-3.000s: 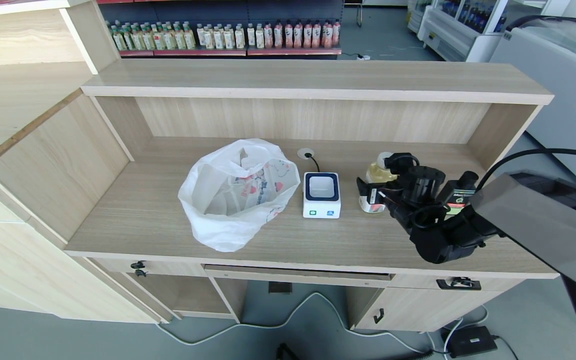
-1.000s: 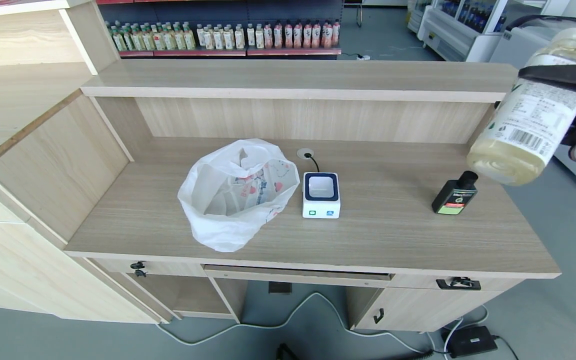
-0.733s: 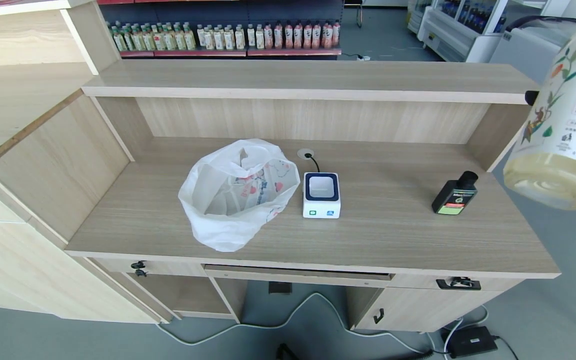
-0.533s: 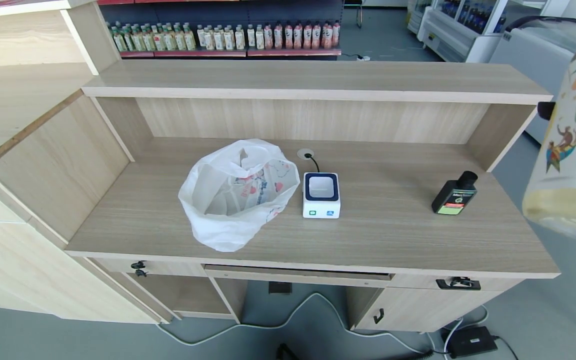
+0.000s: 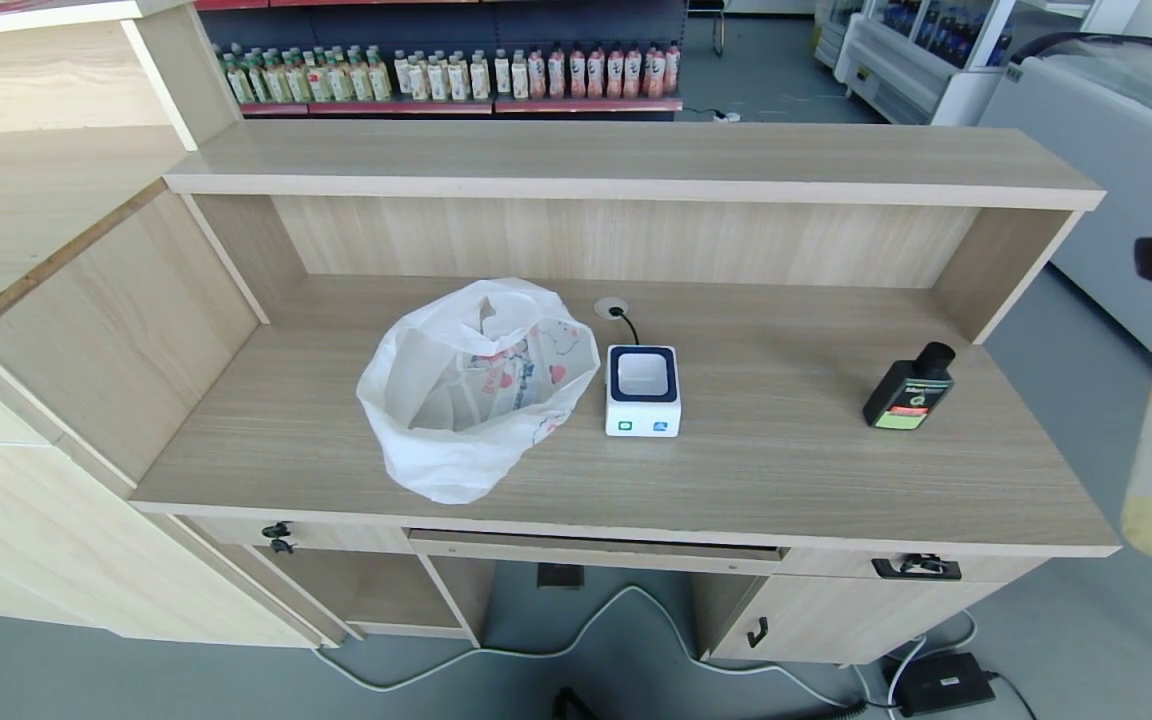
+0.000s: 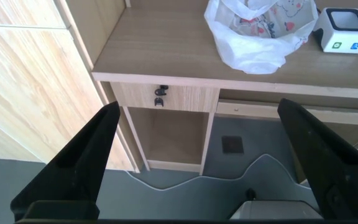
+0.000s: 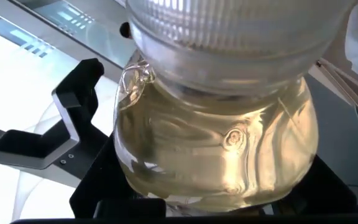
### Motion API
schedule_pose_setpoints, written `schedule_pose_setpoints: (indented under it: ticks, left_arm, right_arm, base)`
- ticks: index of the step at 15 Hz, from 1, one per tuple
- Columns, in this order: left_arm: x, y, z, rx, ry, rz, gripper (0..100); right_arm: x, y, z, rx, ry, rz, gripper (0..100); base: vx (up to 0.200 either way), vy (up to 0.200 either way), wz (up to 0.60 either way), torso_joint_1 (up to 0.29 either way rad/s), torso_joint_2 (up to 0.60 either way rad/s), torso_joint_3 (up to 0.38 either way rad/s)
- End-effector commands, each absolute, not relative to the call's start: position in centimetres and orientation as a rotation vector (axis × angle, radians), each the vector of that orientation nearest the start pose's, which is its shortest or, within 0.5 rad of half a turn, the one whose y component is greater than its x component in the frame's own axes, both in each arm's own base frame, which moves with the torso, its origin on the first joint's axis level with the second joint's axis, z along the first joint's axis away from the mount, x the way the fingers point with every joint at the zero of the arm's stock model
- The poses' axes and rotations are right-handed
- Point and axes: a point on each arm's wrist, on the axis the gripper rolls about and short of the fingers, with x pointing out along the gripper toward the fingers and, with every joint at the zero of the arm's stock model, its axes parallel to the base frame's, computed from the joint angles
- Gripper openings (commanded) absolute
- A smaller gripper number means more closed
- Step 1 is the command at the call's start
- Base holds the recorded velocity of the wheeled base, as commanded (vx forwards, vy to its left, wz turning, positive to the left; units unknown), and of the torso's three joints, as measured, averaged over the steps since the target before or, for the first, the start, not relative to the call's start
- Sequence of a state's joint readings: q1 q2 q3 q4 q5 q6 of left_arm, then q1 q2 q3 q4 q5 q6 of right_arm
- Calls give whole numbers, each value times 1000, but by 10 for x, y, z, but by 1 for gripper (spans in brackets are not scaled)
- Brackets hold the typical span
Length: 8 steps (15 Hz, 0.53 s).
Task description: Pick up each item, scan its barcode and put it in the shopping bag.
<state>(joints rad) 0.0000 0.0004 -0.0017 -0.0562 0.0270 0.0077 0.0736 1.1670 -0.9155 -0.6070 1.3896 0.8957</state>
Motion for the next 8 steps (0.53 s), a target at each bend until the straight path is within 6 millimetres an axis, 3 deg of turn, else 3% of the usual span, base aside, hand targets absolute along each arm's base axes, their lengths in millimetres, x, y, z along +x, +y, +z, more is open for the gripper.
schedule_pose_setpoints:
  ticks: [1, 8]
  left_arm:
    - [-23, 1, 82, 7, -58, 28, 100]
    - [-23, 1, 82, 7, -58, 28, 100]
  right_arm:
    - [142, 36, 334, 482, 355, 1473, 0]
    - [136, 37, 326, 488, 367, 1481, 0]
  base:
    - [0, 0, 0, 0, 0, 0]
    - [0, 0, 0, 0, 0, 0]
